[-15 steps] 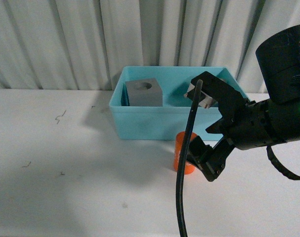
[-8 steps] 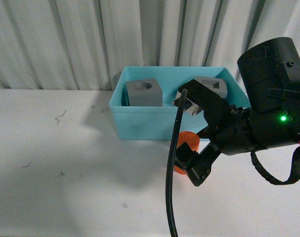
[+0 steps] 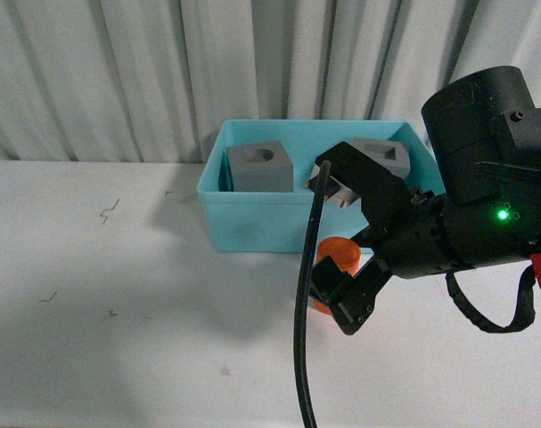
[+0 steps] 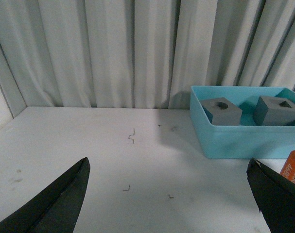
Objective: Place gray and orange parts in blue box
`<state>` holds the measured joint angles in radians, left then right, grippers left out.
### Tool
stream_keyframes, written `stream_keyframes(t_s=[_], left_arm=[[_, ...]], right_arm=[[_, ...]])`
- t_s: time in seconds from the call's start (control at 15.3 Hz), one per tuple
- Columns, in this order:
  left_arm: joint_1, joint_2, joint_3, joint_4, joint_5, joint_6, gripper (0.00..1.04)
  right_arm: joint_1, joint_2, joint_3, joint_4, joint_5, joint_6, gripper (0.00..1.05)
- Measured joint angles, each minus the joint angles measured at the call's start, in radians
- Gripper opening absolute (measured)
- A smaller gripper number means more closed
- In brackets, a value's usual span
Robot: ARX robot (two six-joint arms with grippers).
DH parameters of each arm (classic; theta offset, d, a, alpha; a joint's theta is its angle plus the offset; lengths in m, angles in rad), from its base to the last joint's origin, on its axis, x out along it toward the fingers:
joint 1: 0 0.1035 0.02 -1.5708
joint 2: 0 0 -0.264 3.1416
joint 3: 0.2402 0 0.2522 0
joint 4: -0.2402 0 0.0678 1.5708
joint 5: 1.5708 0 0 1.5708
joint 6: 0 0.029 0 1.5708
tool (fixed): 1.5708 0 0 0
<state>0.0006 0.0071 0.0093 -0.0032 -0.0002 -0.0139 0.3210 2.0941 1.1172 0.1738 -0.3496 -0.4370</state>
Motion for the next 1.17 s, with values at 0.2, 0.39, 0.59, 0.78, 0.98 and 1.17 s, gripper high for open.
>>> stream_keyframes(t_s=[0.2,0.39,0.59,0.78,0.98,1.17], left_arm=[[0.0,0.0,0.0,0.0,0.0,0.0,0.98],[0.0,0.0,0.0,0.0,0.0,0.0,0.98],[0.0,0.0,0.0,0.0,0.0,0.0,0.98],[0.0,0.0,0.0,0.0,0.0,0.0,0.98],[0.0,0.0,0.0,0.0,0.0,0.0,0.98],[0.0,0.0,0.0,0.0,0.0,0.0,0.98]], right_arm=[[0.001,0.0,0.0,0.007,0.004,0.003,0.96],[0.001,0.0,0.0,0.008,0.004,0.004,0.92],[0.001,0.0,-0.003,0.023,0.005,0.013,0.69],[-0.002,-0.002,-0.018,0.043,0.005,0.026,0.46],[-0.002,-0.068,-0.078,0.052,-0.01,0.039,0.46],[-0.103,-0.218,0.218,0.108,0.047,0.234,0.46]])
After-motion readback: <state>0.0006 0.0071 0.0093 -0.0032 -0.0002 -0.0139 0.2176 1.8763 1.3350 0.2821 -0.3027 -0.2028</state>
